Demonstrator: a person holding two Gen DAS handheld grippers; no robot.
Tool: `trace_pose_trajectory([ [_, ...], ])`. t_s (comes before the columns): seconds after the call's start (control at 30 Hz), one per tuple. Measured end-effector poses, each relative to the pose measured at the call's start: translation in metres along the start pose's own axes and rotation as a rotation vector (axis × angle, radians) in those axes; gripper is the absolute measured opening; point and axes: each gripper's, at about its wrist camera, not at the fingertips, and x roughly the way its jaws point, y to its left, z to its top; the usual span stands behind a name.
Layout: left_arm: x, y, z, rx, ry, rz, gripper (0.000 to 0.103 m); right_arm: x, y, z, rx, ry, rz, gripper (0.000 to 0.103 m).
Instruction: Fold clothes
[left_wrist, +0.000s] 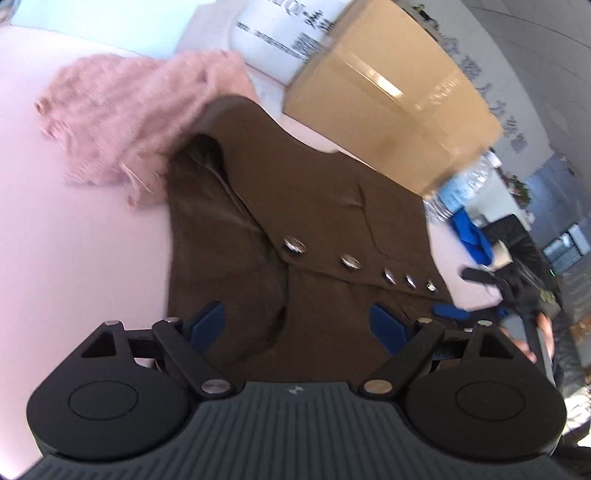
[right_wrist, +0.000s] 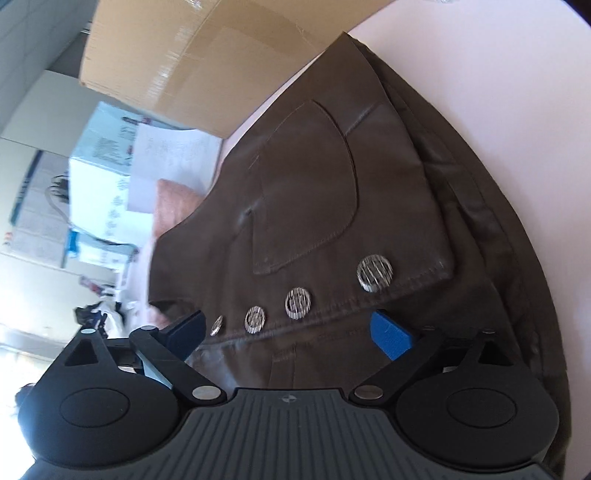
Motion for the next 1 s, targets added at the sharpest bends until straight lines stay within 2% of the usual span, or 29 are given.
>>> trace_pose_trajectory([
  [0.07, 0.006, -0.005, -0.011, 0.094, -0.022, 0.031, 0.084, 0.007, 0.009, 0.011, -0.029, -0.044, -0.054, 0.097],
  [0.13, 0.004, -0.008, -0.017, 0.146, -0.033, 0.033, 0.084, 0.013, 0.015, 0.024, -0.057, -0.114, -0.112, 0.097],
  [0.23, 0.002, -0.004, -0.026, 0.181, -0.064, 0.008, 0.084, 0.02, 0.013, 0.037, -0.05, -0.191, -0.177, 0.097],
  [0.33, -0.001, 0.004, -0.028, 0.167, -0.086, -0.031, 0.084, 0.022, 0.006, 0.045, -0.013, -0.206, -0.184, 0.097],
  [0.43, -0.003, 0.012, -0.023, 0.132, -0.087, -0.057, 0.084, 0.016, 0.003, 0.038, -0.021, -0.157, -0.14, 0.097],
  [0.5, -0.005, 0.012, -0.021, 0.115, -0.085, -0.057, 0.084, 0.008, 0.002, 0.033, -0.043, -0.155, -0.13, 0.097],
  [0.57, -0.006, 0.011, -0.02, 0.096, -0.085, -0.048, 0.084, -0.006, 0.002, 0.03, -0.067, -0.217, -0.146, 0.097],
  [0.7, -0.004, 0.008, -0.022, 0.105, -0.093, -0.033, 0.084, -0.035, -0.001, 0.042, -0.165, -0.402, -0.202, 0.098],
  [0.77, -0.005, 0.005, -0.027, 0.131, -0.104, -0.021, 0.084, -0.031, -0.01, 0.054, -0.192, -0.387, -0.232, 0.097],
  [0.83, -0.005, 0.004, -0.029, 0.14, -0.111, -0.016, 0.084, -0.021, -0.023, 0.065, -0.193, -0.335, -0.269, 0.093],
  [0.9, -0.005, 0.005, -0.029, 0.138, -0.113, -0.016, 0.084, -0.015, -0.033, 0.067, -0.185, -0.285, -0.252, 0.08],
  [0.93, -0.005, 0.006, -0.029, 0.131, -0.111, -0.019, 0.084, -0.013, -0.034, 0.066, -0.197, -0.284, -0.25, 0.078],
  [0.97, -0.005, 0.007, -0.028, 0.125, -0.11, -0.022, 0.084, -0.012, -0.033, 0.064, -0.217, -0.297, -0.261, 0.068],
  [1.0, -0.005, 0.008, -0.027, 0.12, -0.108, -0.024, 0.084, -0.009, -0.03, 0.062, -0.245, -0.301, -0.28, 0.048],
])
